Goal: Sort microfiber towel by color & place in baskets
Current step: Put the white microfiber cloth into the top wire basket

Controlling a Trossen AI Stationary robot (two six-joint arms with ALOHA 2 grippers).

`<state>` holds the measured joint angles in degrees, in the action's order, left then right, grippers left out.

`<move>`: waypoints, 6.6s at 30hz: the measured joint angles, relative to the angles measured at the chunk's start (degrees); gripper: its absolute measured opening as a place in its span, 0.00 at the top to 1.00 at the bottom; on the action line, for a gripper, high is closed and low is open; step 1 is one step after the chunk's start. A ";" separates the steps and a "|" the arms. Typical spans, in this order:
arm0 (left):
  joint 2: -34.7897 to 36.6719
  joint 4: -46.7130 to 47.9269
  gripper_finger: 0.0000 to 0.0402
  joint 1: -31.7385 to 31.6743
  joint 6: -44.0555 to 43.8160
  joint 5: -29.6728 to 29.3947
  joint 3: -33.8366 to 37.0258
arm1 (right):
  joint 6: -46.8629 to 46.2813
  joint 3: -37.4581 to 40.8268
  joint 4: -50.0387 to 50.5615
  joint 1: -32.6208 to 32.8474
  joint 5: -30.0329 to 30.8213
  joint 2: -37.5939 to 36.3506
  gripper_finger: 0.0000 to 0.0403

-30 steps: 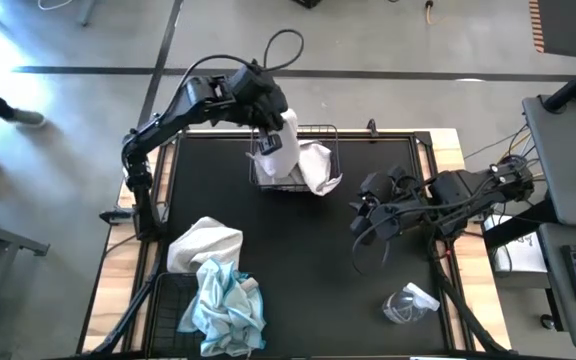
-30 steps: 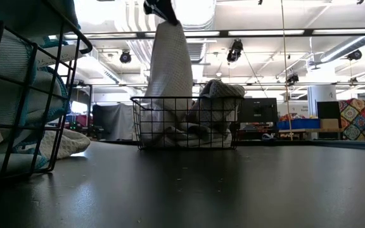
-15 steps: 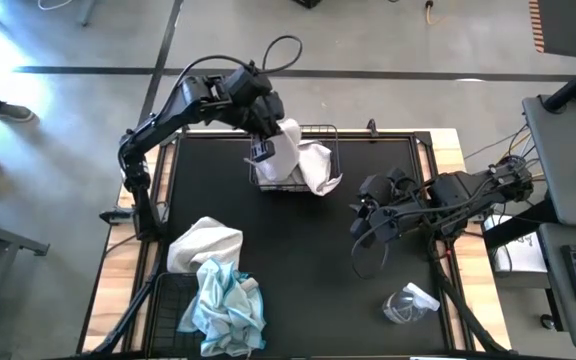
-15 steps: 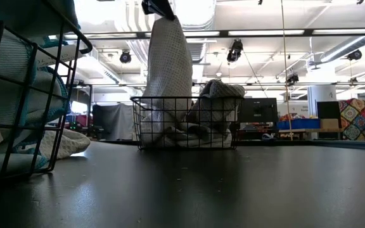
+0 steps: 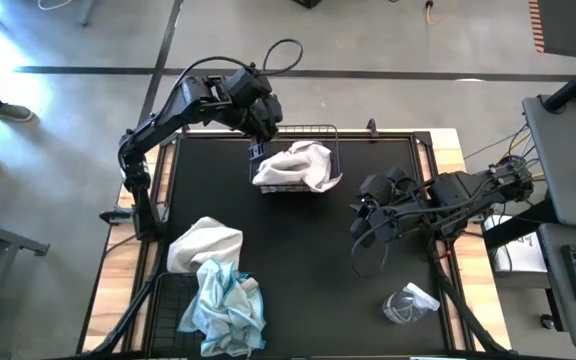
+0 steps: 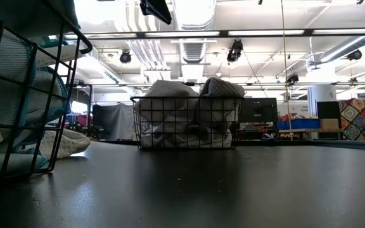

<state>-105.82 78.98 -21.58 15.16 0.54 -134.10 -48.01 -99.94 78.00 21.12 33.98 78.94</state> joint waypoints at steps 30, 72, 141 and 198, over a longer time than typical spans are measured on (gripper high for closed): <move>18.68 11.01 0.85 7.22 -14.97 2.21 0.96 | -1.51 0.00 -0.40 0.00 0.04 0.00 0.64; 51.09 0.64 0.85 17.86 -38.97 8.04 73.15 | -2.86 0.00 -0.55 -0.02 0.09 0.00 0.64; 33.38 -29.20 0.68 17.84 -41.55 12.41 103.69 | -6.03 0.00 -0.50 -0.02 0.07 0.02 0.64; 39.46 -29.28 0.99 17.86 -45.78 17.01 104.10 | -5.99 0.00 -0.50 -0.02 0.52 0.02 0.64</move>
<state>-66.36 49.71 -3.73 -30.62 17.55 -30.00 -54.00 -99.94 77.49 21.10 34.50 78.96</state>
